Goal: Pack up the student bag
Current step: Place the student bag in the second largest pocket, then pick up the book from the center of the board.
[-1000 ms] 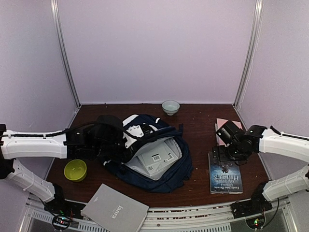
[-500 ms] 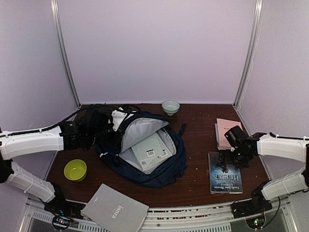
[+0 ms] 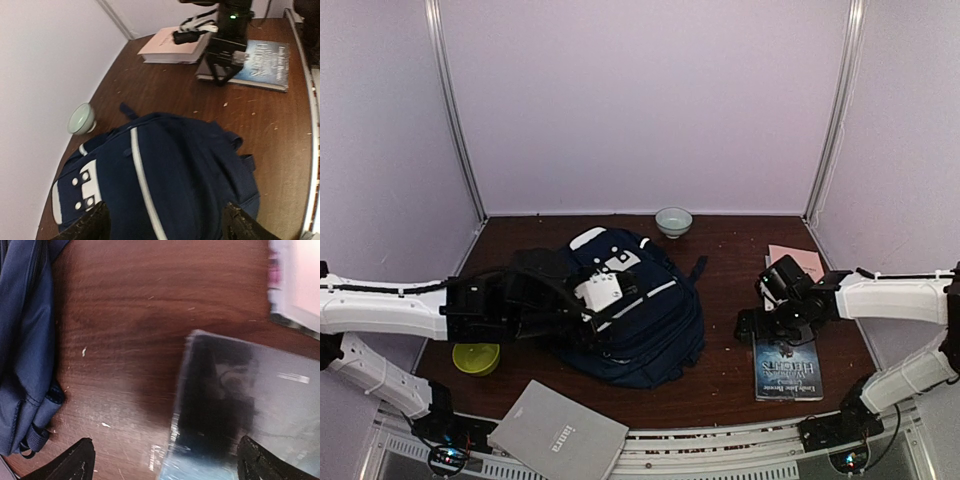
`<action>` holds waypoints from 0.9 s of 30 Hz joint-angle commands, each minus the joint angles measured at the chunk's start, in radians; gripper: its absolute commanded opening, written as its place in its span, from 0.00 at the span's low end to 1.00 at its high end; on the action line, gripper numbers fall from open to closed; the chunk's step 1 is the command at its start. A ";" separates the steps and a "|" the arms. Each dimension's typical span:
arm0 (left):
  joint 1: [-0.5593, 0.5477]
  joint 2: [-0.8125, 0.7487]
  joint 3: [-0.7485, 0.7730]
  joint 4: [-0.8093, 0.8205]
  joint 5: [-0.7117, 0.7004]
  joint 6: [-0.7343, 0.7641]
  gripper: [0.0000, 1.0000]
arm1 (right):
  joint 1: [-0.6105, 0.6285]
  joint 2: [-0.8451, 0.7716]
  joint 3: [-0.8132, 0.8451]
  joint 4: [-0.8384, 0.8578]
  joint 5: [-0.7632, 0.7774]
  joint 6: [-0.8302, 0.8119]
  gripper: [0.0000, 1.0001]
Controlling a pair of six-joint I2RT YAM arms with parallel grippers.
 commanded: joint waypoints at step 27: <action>-0.070 0.729 0.580 -0.214 0.346 -0.074 0.54 | -0.204 -0.025 -0.199 0.233 -0.390 0.159 0.99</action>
